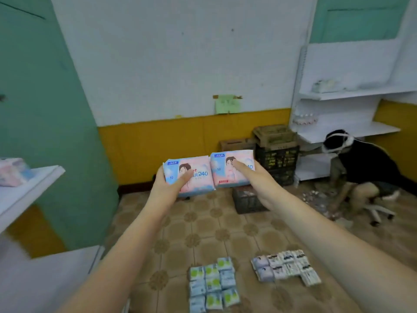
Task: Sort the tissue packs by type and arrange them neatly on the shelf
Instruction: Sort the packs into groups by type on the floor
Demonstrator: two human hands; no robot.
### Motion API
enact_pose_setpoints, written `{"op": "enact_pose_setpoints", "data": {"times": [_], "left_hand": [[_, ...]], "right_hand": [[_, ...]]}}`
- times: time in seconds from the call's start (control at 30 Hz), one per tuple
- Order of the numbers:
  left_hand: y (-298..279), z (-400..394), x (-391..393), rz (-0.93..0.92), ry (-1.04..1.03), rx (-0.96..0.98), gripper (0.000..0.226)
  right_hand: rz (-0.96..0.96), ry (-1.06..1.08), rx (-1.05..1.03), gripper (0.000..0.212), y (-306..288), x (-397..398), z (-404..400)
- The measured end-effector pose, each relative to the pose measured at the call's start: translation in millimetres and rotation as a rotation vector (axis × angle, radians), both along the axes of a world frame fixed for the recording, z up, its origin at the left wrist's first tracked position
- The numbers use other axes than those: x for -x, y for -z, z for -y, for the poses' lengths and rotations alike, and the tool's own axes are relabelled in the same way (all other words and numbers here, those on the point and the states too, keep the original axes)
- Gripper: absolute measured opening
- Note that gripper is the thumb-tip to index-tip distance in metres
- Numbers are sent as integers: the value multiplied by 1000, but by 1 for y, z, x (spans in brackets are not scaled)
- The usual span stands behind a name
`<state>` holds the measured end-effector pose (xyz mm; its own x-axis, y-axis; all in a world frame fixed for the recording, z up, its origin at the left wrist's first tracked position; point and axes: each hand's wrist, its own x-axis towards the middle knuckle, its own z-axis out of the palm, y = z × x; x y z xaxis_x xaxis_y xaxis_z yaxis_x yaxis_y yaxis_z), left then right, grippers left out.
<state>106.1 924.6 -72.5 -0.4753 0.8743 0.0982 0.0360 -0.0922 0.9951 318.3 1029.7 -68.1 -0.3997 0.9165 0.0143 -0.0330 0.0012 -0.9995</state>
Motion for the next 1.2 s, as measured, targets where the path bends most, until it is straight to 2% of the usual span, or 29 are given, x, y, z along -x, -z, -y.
{"op": "enact_pose_setpoints", "data": {"times": [0.17, 0.33, 0.5, 0.57, 0.73, 0.83, 0.97, 1.1, 1.2], "left_hand": [[66, -69, -96, 123, 33, 177, 80], [146, -122, -182, 202, 62, 351, 58], [208, -155, -221, 294, 36, 525, 57], [232, -169, -222, 313, 31, 602, 63], [288, -220, -215, 354, -17, 723, 37], [331, -261, -199, 379, -25, 769, 37], [398, -317, -177, 364, -70, 899, 57], [479, -351, -169, 394, -104, 979, 55], [548, -364, -173, 401, -135, 1056, 62]], "right_hand": [[55, 128, 130, 47, 52, -117, -56], [123, 217, 259, 46, 118, -210, -100], [185, 246, 434, 48, 184, -255, -138], [198, 257, 513, 52, 213, -262, -157], [261, 191, 610, 68, 279, -261, -205], [299, 191, 673, 49, 316, -252, -246], [346, 234, 767, 29, 372, -236, -298], [418, 273, 790, 34, 450, -218, -343], [469, 311, 832, 31, 534, -210, -364]]}}
